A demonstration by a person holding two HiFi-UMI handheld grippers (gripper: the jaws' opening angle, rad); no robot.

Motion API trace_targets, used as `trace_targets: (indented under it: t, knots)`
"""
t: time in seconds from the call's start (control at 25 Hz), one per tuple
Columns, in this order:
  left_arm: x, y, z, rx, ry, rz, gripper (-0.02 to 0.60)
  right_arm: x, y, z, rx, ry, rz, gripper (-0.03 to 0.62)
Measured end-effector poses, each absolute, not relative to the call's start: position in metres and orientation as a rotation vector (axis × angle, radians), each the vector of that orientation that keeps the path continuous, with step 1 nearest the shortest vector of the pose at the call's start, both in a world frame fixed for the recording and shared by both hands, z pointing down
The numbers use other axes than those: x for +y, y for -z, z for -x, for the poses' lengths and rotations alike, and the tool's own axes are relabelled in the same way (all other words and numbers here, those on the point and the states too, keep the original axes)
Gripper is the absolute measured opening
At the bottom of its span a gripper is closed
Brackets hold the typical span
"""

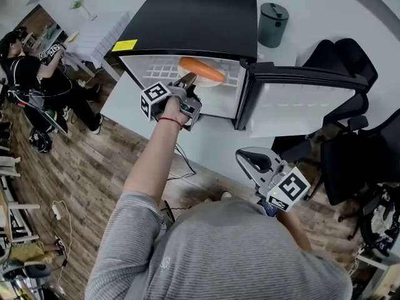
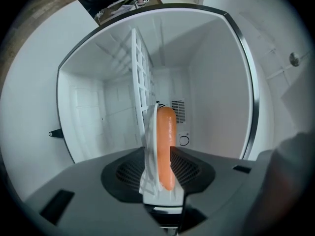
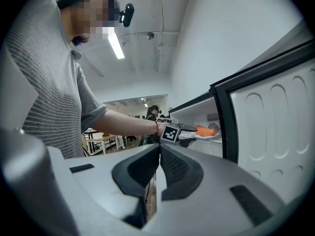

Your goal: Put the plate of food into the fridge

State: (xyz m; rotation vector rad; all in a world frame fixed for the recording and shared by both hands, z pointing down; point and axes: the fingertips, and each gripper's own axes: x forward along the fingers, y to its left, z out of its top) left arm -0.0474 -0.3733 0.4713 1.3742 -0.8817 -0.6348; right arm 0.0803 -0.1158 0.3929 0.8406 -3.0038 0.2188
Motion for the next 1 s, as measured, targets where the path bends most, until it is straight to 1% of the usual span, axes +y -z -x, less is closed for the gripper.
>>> trace_targets:
  t: [0.36, 0.76, 0.8, 0.84, 0.88, 0.92, 1.0]
  knots:
    - [-0.363, -0.47, 0.055, -0.894, 0.629, -1.396, 0.149, -0.116, -0.396, -0.079, -2.998, -0.223, -0.832, 0.014]
    - [-0.321, -0.453, 0.069, -0.952, 0.53, -1.561, 0.145, -0.146, -0.395, -0.086, -2.959, -0.158, -0.931, 0.014]
    - [-0.316, -0.449, 0.072, -0.973, 0.511, -1.603, 0.137, -0.15, -0.394, -0.086, -2.957, -0.148, -0.941, 0.014]
    - [-0.309, -0.445, 0.075, -0.995, 0.487, -1.648, 0.072, -0.154, -0.393, -0.086, -2.956, -0.138, -0.948, 0.014]
    - [-0.302, -0.441, 0.077, -1.013, 0.462, -1.694, 0.027, -0.157, -0.392, -0.086, -2.955, -0.13, -0.954, 0.014]
    - [-0.295, -0.437, 0.078, -1.023, 0.437, -1.74, 0.011, -0.16, -0.391, -0.086, -2.957, -0.124, -0.959, 0.014]
    - [-0.281, -0.426, 0.077, -1.026, 0.4, -1.829, 0.011, -0.163, -0.39, -0.084, -2.962, -0.117, -0.96, 0.014]
